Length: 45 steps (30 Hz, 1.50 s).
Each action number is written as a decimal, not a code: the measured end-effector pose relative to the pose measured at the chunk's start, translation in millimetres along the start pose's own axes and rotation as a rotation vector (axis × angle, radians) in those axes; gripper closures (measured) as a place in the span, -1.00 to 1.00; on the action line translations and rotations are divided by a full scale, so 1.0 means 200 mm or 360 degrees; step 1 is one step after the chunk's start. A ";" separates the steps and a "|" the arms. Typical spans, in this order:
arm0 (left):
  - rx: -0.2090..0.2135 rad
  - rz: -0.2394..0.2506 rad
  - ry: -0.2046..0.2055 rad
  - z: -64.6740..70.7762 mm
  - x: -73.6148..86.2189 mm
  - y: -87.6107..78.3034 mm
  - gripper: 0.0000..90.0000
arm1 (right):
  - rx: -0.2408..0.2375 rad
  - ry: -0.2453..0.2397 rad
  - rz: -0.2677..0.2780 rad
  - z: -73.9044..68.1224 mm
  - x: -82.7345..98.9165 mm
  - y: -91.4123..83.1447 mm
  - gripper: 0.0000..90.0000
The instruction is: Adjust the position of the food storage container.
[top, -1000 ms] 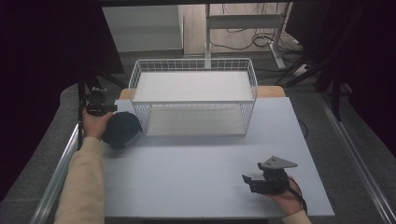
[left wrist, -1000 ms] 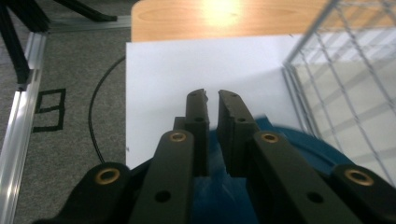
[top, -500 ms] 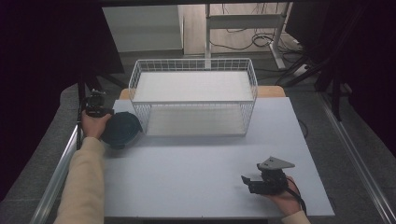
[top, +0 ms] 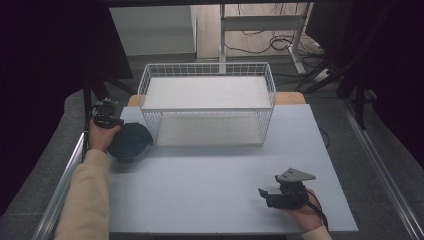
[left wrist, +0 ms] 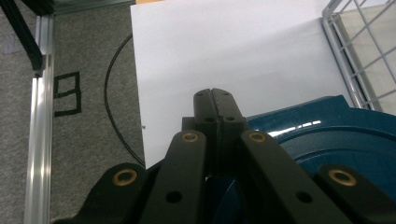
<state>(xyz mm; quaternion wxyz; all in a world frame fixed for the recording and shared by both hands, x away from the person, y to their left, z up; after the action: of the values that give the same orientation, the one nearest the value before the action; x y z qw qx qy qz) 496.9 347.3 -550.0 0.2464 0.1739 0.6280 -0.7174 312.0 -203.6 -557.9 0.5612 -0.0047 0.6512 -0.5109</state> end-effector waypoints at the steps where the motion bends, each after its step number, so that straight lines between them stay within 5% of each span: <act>1: 0.0009 0.0002 0.0001 0.00 0.01 0.00 1.00 | 0.0000 -0.0002 -0.0003 0.00 0.00 0.00 -0.51; 11: 0.0111 -0.0047 0.0040 0.01 0.11 -0.07 1.00 | -0.0009 -0.0002 0.0008 -0.01 -0.01 0.00 -0.51; 19: 0.0114 -0.0085 0.0091 0.05 0.22 -0.15 1.00 | -0.0024 -0.0014 0.0010 -0.02 -0.02 0.00 -0.51; 31: 0.0147 -0.0095 0.0063 0.05 0.42 -0.27 1.00 | -0.0060 -0.0022 0.0028 -0.03 -0.04 0.00 -0.51; 45: 0.0283 -0.0081 0.0062 0.13 0.41 -0.25 1.00 | -0.0067 -0.0034 0.0024 -0.03 -0.06 0.02 -0.51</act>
<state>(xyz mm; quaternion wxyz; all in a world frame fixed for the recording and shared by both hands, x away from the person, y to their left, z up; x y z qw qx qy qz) 403.2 314.7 -551.5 0.1995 0.1931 0.5707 -0.7728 312.9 -191.1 -553.0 0.5718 -0.0173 0.6558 -0.4927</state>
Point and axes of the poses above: each handheld gripper's, and its own axes: y roughly forward along the jaws, x roughly out of its underside, z roughly to its right, the point moved 8 cm from there along y, roughly forward along the jaws, and after that the axes turned 13 degrees about -y, right-handed, at the moved point
